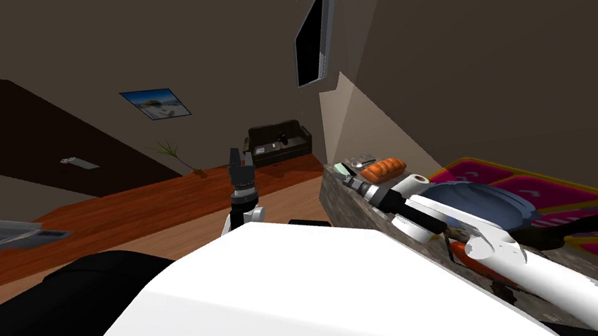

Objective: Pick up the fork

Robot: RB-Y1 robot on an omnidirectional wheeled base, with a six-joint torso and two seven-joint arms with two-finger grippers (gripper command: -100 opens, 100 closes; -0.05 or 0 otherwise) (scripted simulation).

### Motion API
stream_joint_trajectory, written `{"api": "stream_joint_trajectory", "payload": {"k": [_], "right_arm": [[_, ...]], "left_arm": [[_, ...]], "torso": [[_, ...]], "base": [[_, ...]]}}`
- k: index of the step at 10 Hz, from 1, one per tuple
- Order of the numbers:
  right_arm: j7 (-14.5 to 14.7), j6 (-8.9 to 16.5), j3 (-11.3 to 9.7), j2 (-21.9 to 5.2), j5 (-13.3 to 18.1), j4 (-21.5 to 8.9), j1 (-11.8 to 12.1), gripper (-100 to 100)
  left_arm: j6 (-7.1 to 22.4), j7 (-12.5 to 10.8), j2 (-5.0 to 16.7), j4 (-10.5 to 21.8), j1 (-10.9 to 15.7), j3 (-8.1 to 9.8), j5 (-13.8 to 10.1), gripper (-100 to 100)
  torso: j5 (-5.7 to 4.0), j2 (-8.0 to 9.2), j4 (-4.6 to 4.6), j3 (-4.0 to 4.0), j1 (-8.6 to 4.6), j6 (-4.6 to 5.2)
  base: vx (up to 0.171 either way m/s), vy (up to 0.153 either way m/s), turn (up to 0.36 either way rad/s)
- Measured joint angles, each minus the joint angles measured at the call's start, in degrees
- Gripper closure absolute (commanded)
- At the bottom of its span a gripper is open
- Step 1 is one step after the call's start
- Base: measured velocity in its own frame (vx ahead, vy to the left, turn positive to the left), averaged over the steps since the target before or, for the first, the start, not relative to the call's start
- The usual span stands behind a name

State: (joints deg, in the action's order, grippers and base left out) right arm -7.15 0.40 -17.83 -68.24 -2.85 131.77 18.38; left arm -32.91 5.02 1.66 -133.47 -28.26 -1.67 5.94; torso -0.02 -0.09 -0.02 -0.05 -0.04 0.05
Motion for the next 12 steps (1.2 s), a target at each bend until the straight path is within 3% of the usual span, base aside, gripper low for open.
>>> {"api": "stream_joint_trajectory", "payload": {"k": [6,7,9,10,11,12], "right_arm": [[2.50,4.27,-3.88,-9.94,0.30,-1.02,1.07,-100],[3.11,5.21,-3.94,-11.58,0.55,-0.55,2.53,-100],[3.75,6.48,-5.10,-15.43,0.13,-0.85,2.54,-100],[4.14,6.82,-4.79,-16.74,0.41,-0.76,3.87,-100],[5.00,7.09,-6.13,-18.13,0.71,-1.65,4.04,-100],[5.58,7.64,-6.16,-19.10,1.01,-1.39,5.01,-100]], "left_arm": [[0.00,0.00,0.00,0.00,0.00,0.00,0.00,0],[0.00,0.00,0.00,0.00,0.00,0.00,0.00,0],[0.00,0.00,0.00,0.00,0.00,0.00,0.00,0],[0.00,0.00,0.00,0.00,0.00,0.00,0.00,0],[0.00,0.00,0.00,0.00,0.00,0.00,0.00,0],[0.00,0.00,0.00,0.00,0.00,0.00,0.00,0]], "torso": [[0.00,-0.03,-0.01,-0.02,0.00,0.01],[-0.01,-0.03,-0.01,-0.01,-0.03,0.01],[-0.01,-0.03,-0.01,-0.02,-0.02,0.00],[-0.01,-0.02,0.00,-0.01,-0.01,0.02],[-0.01,-0.03,-0.01,-0.02,-0.01,0.00],[-0.01,-0.01,0.00,0.00,0.01,0.01]], "base": [[0.026,-0.015,0.058],[0.023,-0.021,0.029],[0.028,-0.018,0.043],[0.032,-0.014,0.045],[0.022,-0.014,0.030],[0.022,-0.016,0.040]]}}
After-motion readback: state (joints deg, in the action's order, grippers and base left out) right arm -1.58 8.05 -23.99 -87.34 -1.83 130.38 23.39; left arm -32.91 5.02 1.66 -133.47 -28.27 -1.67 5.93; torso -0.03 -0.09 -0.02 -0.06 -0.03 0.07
